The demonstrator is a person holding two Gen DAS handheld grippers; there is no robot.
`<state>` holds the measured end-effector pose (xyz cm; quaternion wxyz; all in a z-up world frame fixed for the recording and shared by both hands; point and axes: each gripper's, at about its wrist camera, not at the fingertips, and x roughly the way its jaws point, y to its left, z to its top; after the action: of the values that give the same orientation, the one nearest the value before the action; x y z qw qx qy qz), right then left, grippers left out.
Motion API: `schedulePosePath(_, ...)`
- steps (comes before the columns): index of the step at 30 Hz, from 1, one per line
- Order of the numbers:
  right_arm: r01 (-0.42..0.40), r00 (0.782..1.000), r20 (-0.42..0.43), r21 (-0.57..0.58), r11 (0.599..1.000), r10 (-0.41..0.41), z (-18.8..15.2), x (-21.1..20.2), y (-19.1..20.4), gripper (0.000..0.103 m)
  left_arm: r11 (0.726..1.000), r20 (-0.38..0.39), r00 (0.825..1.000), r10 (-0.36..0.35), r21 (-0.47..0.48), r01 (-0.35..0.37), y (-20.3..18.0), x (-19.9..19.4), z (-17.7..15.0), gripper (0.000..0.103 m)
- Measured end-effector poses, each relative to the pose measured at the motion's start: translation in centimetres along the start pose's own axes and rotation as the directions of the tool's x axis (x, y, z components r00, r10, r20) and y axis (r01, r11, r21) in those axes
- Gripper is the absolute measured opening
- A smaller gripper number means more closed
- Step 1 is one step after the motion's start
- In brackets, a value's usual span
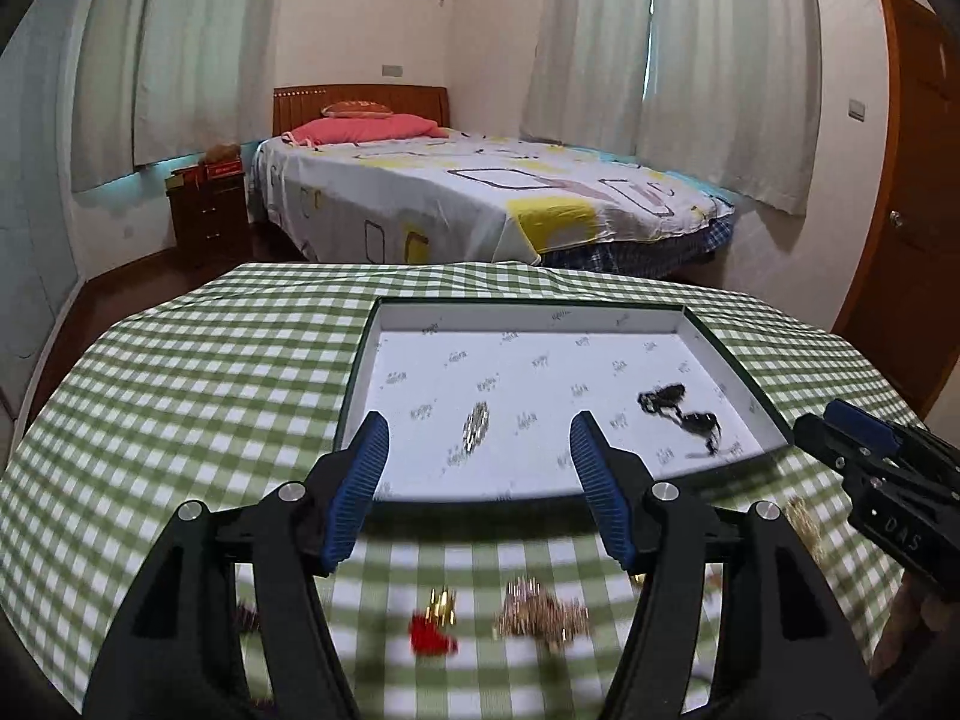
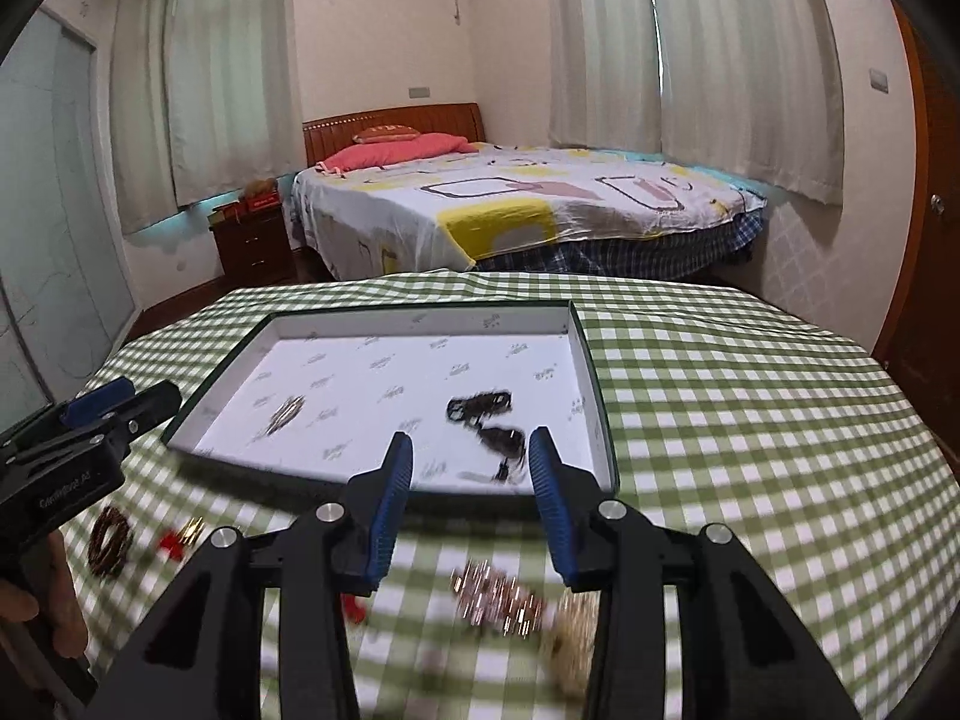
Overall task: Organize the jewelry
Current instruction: 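Withdraw both tools from the box back toward the jewelry, then grasp the silver pearl ring with the left tool while the right tool grasps the white jade bangle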
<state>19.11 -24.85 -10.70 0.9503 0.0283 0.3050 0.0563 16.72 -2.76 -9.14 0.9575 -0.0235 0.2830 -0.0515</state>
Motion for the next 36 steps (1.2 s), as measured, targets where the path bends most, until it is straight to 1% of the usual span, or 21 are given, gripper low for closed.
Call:
schedulePosePath(2, 0.008, 1.0, 0.004, -0.017, 1.0, -0.008, -1.0, -1.2, 0.4, 0.046, 1.0, -0.008, 1.0, -0.003, -0.001, 0.003, 0.0, -1.1, -1.0, 0.062)
schedulePosePath(6, 0.011, 1.0, 0.01, -0.031, 0.999, -0.011, -3.1, -3.1, 0.8, 0.046, 1.0, -0.029, 1.0, 0.0, 0.005, 0.0, 0.2, -2.8, -2.8, 0.062)
schedulePosePath(12, 0.003, 1.0, -0.021, -0.033, 0.999, -0.003, -5.7, -4.0, 1.0, 0.046, 1.0, -0.079, 0.997, -0.005, -0.01, 0.004, 0.1, -4.8, -6.2, 0.062)
schedulePosePath(15, -0.013, 0.999, -0.042, -0.021, 1.0, 0.012, -6.6, -4.1, 1.1, 0.046, 1.0, -0.12, 0.993, -0.019, -0.016, 0.017, -0.3, -4.9, -7.8, 0.062)
schedulePosePath(19, -0.022, 0.998, -0.053, -0.026, 0.999, 0.021, -7.9, -4.5, 1.3, 0.046, 1.0, -0.155, 0.988, -0.027, -0.004, 0.027, -1.1, -4.5, -9.3, 0.061)
schedulePosePath(28, -0.026, 0.998, -0.064, -0.009, 1.0, 0.025, -8.7, -4.6, 0.9, 0.046, 0.999, -0.201, 0.979, -0.033, 0.03, 0.04, -2.2, -3.6, -10.3, 0.061)
schedulePosePath(29, -0.026, 0.998, -0.064, -0.01, 1.0, 0.025, -8.7, -4.7, 0.9, 0.046, 0.999, -0.207, 0.978, -0.033, 0.032, 0.04, -2.2, -3.4, -10.4, 0.06)
schedulePosePath(32, -0.028, 0.997, -0.065, -0.012, 1.0, 0.027, -8.8, -4.7, 1.1, 0.046, 0.998, -0.23, 0.972, -0.039, 0.028, 0.047, -2.1, -3.0, -10.7, 0.053)
schedulePosePath(36, -0.03, 0.997, -0.068, -0.012, 0.999, 0.029, -8.8, -4.7, 1.1, 0.046, 0.999, -0.237, 0.971, -0.029, 0.031, 0.037, -1.8, -3.1, -10.6, 0.053)
